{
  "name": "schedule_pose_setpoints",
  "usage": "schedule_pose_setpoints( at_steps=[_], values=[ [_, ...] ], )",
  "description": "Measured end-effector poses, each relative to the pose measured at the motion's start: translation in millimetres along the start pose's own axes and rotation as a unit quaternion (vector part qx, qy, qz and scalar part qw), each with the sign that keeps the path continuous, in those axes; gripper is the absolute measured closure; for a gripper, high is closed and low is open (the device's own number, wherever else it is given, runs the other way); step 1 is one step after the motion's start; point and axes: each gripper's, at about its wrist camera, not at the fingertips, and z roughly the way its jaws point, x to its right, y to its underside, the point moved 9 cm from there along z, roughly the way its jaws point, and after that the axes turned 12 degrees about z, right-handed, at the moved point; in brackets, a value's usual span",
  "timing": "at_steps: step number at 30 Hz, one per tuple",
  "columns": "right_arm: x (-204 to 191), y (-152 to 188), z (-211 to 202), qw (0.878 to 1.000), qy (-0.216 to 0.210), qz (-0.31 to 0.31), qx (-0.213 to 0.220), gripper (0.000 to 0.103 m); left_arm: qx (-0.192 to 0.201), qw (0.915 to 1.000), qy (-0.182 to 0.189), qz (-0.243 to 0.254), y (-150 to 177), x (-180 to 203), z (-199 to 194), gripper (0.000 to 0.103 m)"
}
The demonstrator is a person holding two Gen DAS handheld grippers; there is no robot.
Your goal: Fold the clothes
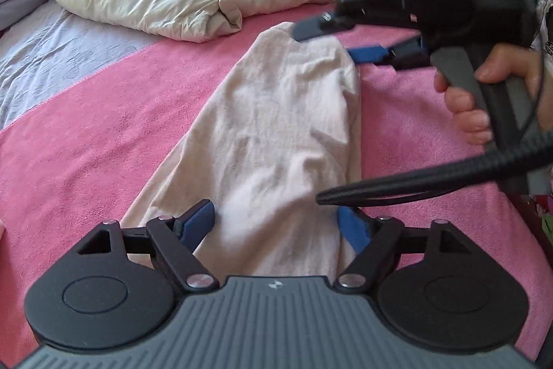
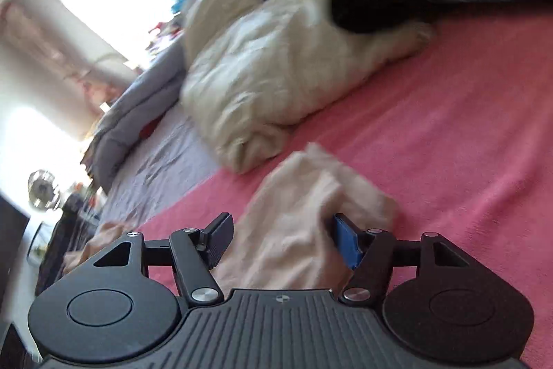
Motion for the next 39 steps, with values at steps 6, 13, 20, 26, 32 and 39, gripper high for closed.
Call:
schedule_pose_setpoints(
  at_steps=[6,13,20,26,32,39],
  values=[
    [-34,36,-9,0.989,-0.011,-0.121,-0.083,0.039,0.005,0.9994,-0.001,0.035,4,7,5,0.011],
    [6,-4,5,0.983,0.12,-0.137,-0.012,0.038,0.016,0.9987,0.002,0.047,8,11,8,0.003],
    [-14,16,31,0.967,0.11,-0.224,-0.043,0.042,0.021,0.9985,0.003,0.05,8,11,8,0.002],
    [-14,17,34,0.959,0.153,-0.237,-0.024,0.072,0.028,0.9983,0.001,0.051,9,11,8,0.002],
    [12,-5,23,0.972,0.185,-0.143,0.003,0.083,0.034,0.9981,-0.001,0.051,9,10,7,0.002],
    [9,2,25,0.976,0.172,-0.132,-0.014,0.09,0.037,0.998,-0.002,0.051,9,10,7,0.002]
  ],
)
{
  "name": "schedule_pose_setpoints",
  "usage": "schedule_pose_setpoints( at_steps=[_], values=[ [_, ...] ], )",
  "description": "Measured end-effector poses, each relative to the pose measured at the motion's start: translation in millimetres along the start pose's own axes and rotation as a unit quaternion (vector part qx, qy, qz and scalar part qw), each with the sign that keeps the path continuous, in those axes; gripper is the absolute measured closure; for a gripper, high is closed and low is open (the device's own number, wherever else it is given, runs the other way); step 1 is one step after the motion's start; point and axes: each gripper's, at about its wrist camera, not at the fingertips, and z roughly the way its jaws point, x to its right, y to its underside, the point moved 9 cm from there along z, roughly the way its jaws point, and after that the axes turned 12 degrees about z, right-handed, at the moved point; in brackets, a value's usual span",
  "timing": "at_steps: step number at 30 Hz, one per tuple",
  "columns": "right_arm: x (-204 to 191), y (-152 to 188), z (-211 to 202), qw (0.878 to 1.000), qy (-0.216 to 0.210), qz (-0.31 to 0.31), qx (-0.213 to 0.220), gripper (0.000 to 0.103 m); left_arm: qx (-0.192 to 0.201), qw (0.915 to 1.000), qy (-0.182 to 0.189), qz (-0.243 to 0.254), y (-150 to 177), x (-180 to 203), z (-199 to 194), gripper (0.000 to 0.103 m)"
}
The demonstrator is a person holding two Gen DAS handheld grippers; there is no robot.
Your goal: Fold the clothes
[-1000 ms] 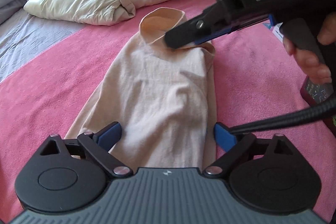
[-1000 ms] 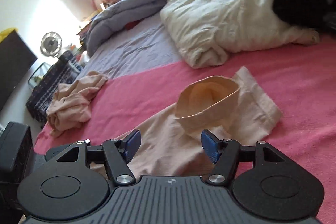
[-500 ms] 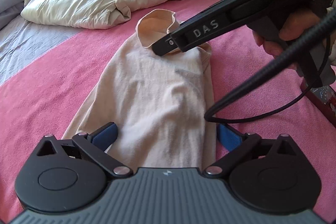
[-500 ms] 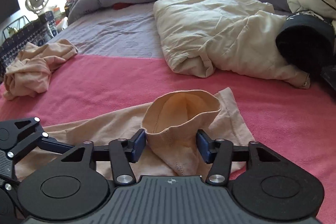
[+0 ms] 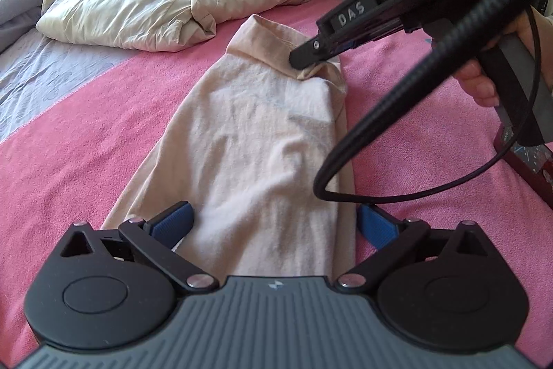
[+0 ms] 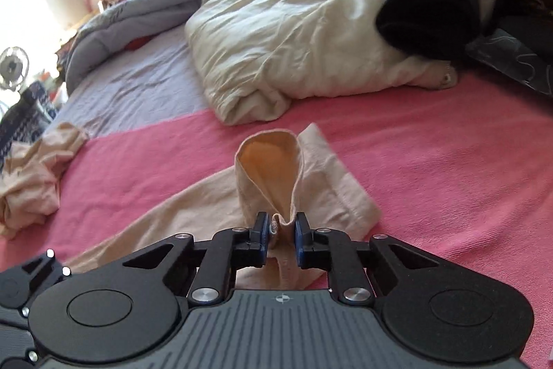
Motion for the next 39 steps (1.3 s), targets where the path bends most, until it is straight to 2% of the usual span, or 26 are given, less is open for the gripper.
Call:
schedule_pose_setpoints(
  at_steps=[3,6,7,8,10,12,14,19,23,26,28,30,33,37,39],
  values=[
    [13,-11,-3,0.998,0.054,0.011,0.025,0.094,-0.001,1.0,0.0,0.0,-1,0,0,0.002],
    [33,-26,-1,0.996,0.065,0.048,0.028,0.095,-0.007,1.0,-0.001,-0.002,-3,-1,0,0.003],
    [36,-29,1,0.996,0.067,0.048,0.028,0.095,-0.008,0.9999,0.002,-0.007,-7,-5,-3,0.01],
    [37,-30,3,0.997,0.066,0.042,0.028,0.095,-0.005,0.9999,0.008,-0.014,-13,-12,-8,0.019],
    [34,-34,0,0.998,0.036,0.041,0.036,0.095,0.011,0.9992,0.022,-0.031,-28,-29,-17,0.022],
    [35,-39,-6,0.997,-0.002,0.058,0.046,0.095,0.047,0.9964,0.04,-0.058,-48,-55,-24,0.023],
    [43,-42,-8,0.995,-0.018,0.086,0.045,0.095,0.065,0.9924,0.067,-0.08,-70,-81,-15,0.026],
    [54,-38,-7,0.994,-0.019,0.104,0.034,0.095,0.087,0.9867,0.128,-0.05,-131,-109,30,0.025],
    [70,-29,7,0.991,-0.014,0.132,0.019,0.095,0.049,0.9824,0.179,0.021,-153,-85,71,0.019],
    [80,-33,14,0.99,-0.002,0.138,0.032,0.096,0.025,0.9761,0.204,0.07,-156,-53,79,0.023],
    [94,-42,16,0.986,0.006,0.161,0.046,0.096,0.009,0.9718,0.218,0.089,-152,-38,73,0.024],
    [114,-52,15,0.979,0.009,0.195,0.058,0.096,0.012,0.9645,0.245,0.098,-146,-29,58,0.023],
    [137,-63,1,0.975,0.03,0.205,0.081,0.095,0.002,0.9591,0.267,0.093,-132,-32,34,0.018],
    [180,-54,-36,0.967,0.1,0.212,0.097,0.092,-0.041,0.965,0.249,0.071,-116,-56,12,0.018],
    [199,-45,-62,0.962,0.122,0.221,0.101,0.091,-0.038,0.9721,0.226,0.05,-116,-71,5,0.018]
  ],
)
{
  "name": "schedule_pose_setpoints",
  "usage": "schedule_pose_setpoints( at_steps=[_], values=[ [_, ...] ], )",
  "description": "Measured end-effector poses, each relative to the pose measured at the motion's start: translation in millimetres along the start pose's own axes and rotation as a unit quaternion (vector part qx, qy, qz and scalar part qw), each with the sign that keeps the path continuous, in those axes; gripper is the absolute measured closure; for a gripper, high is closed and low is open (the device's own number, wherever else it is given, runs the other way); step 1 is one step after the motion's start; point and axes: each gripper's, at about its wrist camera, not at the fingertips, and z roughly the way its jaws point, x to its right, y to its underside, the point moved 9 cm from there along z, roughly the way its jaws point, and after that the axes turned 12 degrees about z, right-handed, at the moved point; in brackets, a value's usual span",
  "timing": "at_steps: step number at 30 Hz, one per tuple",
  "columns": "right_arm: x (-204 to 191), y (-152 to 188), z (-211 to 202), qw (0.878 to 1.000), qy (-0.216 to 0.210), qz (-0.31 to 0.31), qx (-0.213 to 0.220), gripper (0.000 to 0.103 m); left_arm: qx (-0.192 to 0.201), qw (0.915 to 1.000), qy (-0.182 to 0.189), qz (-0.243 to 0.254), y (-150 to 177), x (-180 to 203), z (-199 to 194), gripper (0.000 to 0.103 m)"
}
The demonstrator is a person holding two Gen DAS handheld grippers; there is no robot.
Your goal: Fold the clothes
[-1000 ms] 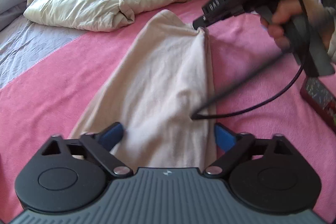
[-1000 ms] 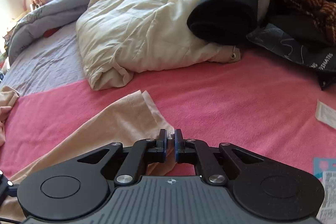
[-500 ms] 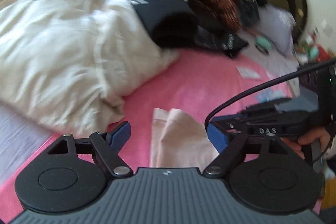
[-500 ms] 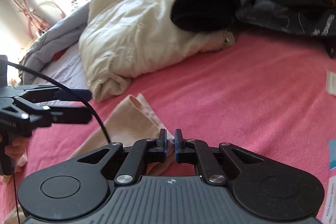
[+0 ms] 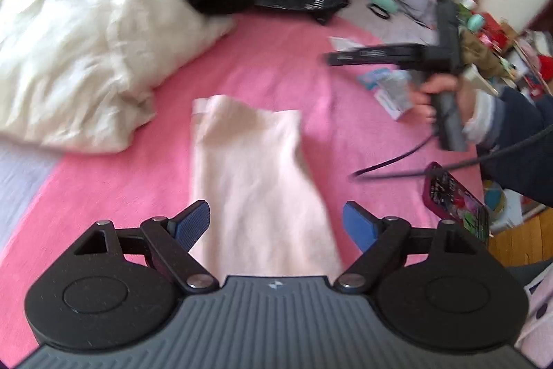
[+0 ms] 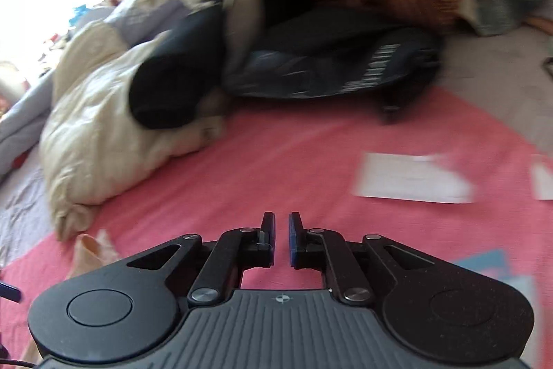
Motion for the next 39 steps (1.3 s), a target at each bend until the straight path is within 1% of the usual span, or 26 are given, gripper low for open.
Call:
schedule_pose_setpoints(
  at_steps=[1,2,4,5,6,7,8,9,10,11,13,16,17,18,19,21,23,25,27,28,29,30,31,35,37,39],
  values=[
    [9,-2,-11,1.0,0.005,0.001,0.002,0.09,0.006,0.9998,-0.016,-0.012,-1,-8,-3,0.016],
    [13,-1,-20,1.0,0.0,0.002,-0.003,0.089,0.007,0.9992,-0.035,-0.02,-3,-17,-3,0.015],
    [3,10,-33,0.999,-0.035,-0.001,-0.028,0.076,0.003,0.9978,-0.063,-0.021,-11,-33,8,0.016],
    [-7,20,-38,0.997,-0.058,-0.005,-0.045,0.073,0.005,0.9974,-0.069,-0.017,-17,-39,16,0.017],
    [-20,32,-40,0.995,-0.079,-0.01,-0.066,0.068,0.008,0.9975,-0.07,-0.009,-24,-43,26,0.019],
    [-33,44,-40,0.992,-0.098,-0.012,-0.085,0.067,0.009,0.9976,-0.069,0.001,-31,-46,36,0.027],
    [-45,57,-37,0.988,-0.117,-0.011,-0.102,0.067,0.007,0.9977,-0.067,0.011,-37,-50,48,0.031],
    [-57,68,-34,0.984,-0.131,-0.008,-0.116,0.067,0.001,0.9978,-0.062,0.021,-41,-51,59,0.033],
    [-67,77,-30,0.982,-0.143,-0.004,-0.126,0.067,-0.005,0.9979,-0.056,0.031,-44,-51,71,0.039],
    [-77,85,-25,0.979,-0.154,0.001,-0.134,0.067,-0.011,0.9978,-0.052,0.04,-46,-50,80,0.042],
    [-91,93,-18,0.976,-0.169,0.011,-0.138,0.067,-0.017,0.9974,-0.045,0.054,-47,-48,93,0.046],
    [-101,93,-9,0.975,-0.181,0.027,-0.13,0.067,0.003,0.9973,-0.029,0.067,-51,-43,96,0.053],
    [-105,93,-6,0.974,-0.185,0.033,-0.127,0.067,0.014,0.9971,-0.022,0.072,-52,-40,94,0.057],
    [-108,92,-3,0.973,-0.188,0.037,-0.125,0.067,0.023,0.9967,-0.015,0.077,-53,-38,92,0.059],
    [-109,91,-1,0.974,-0.188,0.037,-0.124,0.067,0.028,0.9961,-0.009,0.083,-53,-36,91,0.064],
    [-111,91,5,0.975,-0.183,0.028,-0.124,0.067,0.023,0.9952,-0.004,0.095,-51,-35,93,0.067],
    [-112,95,14,0.975,-0.178,0.019,-0.13,0.067,0.012,0.9954,0.0,0.095,-47,-35,96,0.071],
    [-111,95,17,0.975,-0.179,0.022,-0.129,0.067,0.007,0.996,0.001,0.089,-43,-37,98,0.071],
    [-111,96,17,0.976,-0.177,0.025,-0.127,0.068,0.009,0.9966,-0.005,0.081,-42,-37,97,0.071],
    [-110,96,17,0.977,-0.173,0.025,-0.125,0.072,0.01,0.9966,-0.009,0.081,-42,-36,97,0.071],
    [-110,96,17,0.979,-0.164,0.021,-0.121,0.077,0.012,0.9962,-0.014,0.085,-43,-34,97,0.077],
    [-109,95,17,0.982,-0.15,0.014,-0.116,0.095,0.014,0.9956,-0.018,0.09,-44,-33,96,0.085],
    [-109,94,16,0.983,-0.144,0.007,-0.114,0.096,0.016,0.9951,-0.022,0.095,-45,-31,95,0.098],
    [-119,83,-1,0.985,-0.148,-0.01,-0.084,0.097,0.051,0.9937,-0.029,0.095,-57,-22,76,0.101],
    [-127,77,-11,0.987,-0.143,-0.039,-0.059,0.097,0.067,0.9921,-0.033,0.1,-63,-20,67,0.101],
    [-134,79,-12,0.987,-0.129,-0.085,-0.04,0.097,0.075,0.9911,-0.037,0.103,-67,-21,64,0.101]
  ],
)
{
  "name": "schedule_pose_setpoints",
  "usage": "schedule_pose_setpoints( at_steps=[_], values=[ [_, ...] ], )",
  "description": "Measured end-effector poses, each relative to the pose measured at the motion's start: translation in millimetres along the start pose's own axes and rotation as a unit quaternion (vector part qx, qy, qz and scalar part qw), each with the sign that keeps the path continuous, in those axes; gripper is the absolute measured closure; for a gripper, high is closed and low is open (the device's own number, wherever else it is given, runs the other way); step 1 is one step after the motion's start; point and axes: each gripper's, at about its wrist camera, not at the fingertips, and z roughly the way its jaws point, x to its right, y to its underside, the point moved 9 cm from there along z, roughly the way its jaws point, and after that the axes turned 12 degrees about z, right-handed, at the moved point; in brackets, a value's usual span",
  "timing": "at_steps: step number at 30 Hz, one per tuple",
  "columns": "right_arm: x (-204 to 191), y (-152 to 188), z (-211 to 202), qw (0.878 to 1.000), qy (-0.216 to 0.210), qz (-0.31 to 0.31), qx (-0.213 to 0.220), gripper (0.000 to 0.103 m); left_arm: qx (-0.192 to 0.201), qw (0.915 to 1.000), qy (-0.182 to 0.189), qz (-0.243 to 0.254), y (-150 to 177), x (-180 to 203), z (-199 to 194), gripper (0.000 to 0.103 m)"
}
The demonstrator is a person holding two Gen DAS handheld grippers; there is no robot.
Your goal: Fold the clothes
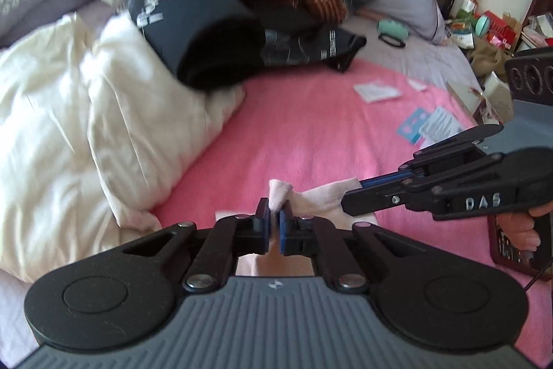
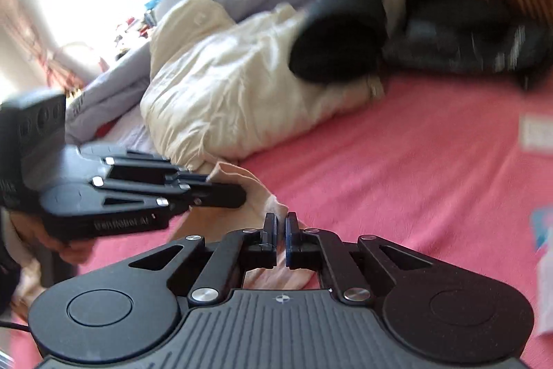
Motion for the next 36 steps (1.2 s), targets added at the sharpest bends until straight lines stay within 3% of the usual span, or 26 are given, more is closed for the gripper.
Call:
schedule_pose_setpoints(
  at_steps=[4,10,13,15,16,18,19,21,24,25,26,30,31,32,33,36],
  values=[
    [3,20,32,0.997,0.039,-0.061,-0.025,0.097,-0.063,0.9975,-0.028,-0.015,29,-16,32,0.101],
    [8,19,42,0.995,0.037,-0.093,-0.006,0.094,-0.048,0.998,-0.036,-0.019,29,-18,40,0.101],
    [6,11,39,0.996,0.038,-0.079,-0.005,0.094,-0.05,0.9971,-0.04,-0.041,21,-22,36,0.101],
    [1,-1,31,0.996,0.041,-0.073,0.02,0.098,-0.015,0.9983,-0.045,-0.033,6,-21,28,0.101],
    [6,-4,32,0.995,0.058,-0.078,0.028,0.097,-0.016,0.9979,-0.059,-0.023,5,-24,31,0.101],
    [29,-2,45,0.996,0.079,-0.043,-0.004,0.099,-0.072,0.9919,-0.096,-0.042,16,-39,47,0.101],
    [38,-4,45,0.998,0.065,-0.005,-0.016,0.096,-0.079,0.9896,-0.101,-0.065,19,-45,49,0.101],
    [50,-12,33,0.996,0.004,0.088,-0.031,0.087,-0.051,0.9888,-0.101,-0.097,11,-52,41,0.101],
    [63,-8,19,0.979,-0.074,0.178,-0.06,0.038,-0.016,0.9875,-0.098,-0.122,-3,-56,26,0.095],
    [67,-5,18,0.977,-0.08,0.186,-0.065,0.038,-0.015,0.9874,-0.1,-0.122,-6,-57,23,0.085],
    [69,0,16,0.977,-0.08,0.184,-0.066,0.038,-0.013,0.9876,-0.101,-0.119,-8,-56,18,0.082],
    [56,4,9,0.988,-0.054,0.131,-0.06,0.039,-0.009,0.9903,-0.103,-0.093,-9,-38,-6,0.081],
    [48,5,8,0.99,-0.052,0.115,-0.064,0.039,-0.01,0.9913,-0.102,-0.082,-7,-30,-14,0.076],
    [42,8,8,0.99,-0.057,0.104,-0.072,0.039,-0.013,0.9924,-0.102,-0.068,-3,-21,-21,0.068],
    [36,13,7,0.989,-0.067,0.103,-0.083,0.039,-0.019,0.9934,-0.097,-0.057,1,-12,-26,0.065],
    [28,28,5,0.983,-0.084,0.123,-0.104,0.043,-0.047,0.9956,-0.075,-0.031,19,18,-37,0.065]
  ],
)
